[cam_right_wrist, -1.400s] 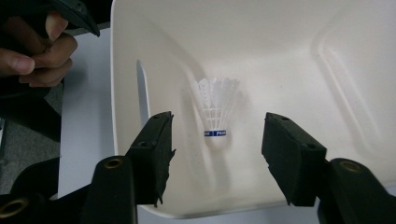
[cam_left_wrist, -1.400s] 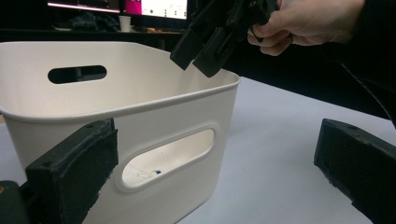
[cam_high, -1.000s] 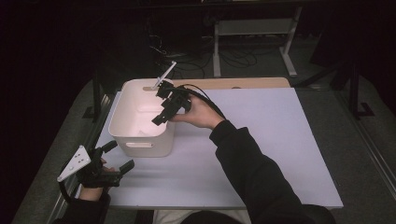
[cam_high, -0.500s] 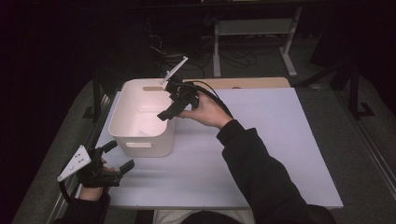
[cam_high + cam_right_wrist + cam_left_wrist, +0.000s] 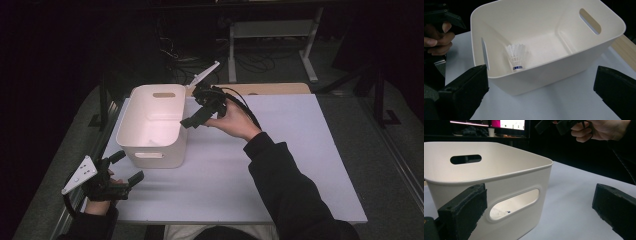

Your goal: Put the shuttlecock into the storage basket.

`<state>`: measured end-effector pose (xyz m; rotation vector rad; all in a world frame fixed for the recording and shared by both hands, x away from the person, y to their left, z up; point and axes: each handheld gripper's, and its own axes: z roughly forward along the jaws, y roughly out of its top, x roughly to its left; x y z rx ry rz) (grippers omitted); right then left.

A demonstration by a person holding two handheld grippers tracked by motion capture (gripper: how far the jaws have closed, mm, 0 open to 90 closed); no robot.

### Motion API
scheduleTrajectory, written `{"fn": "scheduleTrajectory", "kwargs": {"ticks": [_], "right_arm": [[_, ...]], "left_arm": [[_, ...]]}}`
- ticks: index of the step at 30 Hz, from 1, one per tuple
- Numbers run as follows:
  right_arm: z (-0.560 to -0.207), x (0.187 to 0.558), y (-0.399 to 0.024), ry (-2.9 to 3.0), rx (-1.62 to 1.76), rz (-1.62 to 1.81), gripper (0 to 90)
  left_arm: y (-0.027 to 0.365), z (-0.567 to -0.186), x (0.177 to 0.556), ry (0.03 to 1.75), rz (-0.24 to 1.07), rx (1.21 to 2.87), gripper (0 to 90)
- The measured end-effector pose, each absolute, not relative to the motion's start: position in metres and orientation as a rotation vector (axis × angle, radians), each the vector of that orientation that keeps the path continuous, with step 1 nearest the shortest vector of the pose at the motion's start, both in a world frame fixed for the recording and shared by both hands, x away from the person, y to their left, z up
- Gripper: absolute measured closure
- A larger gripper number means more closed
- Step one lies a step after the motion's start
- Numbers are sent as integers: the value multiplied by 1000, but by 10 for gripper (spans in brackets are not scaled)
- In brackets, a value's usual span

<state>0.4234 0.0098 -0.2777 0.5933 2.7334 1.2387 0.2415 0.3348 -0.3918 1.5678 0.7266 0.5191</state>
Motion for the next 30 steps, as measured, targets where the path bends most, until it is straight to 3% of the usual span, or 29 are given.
{"fn": "scheduleTrajectory", "kwargs": {"ticks": [30], "right_arm": [[-296,422,-49,2653,712,1282,0]], "left_arm": [[334,-392,242,735,516,1567,0]]}}
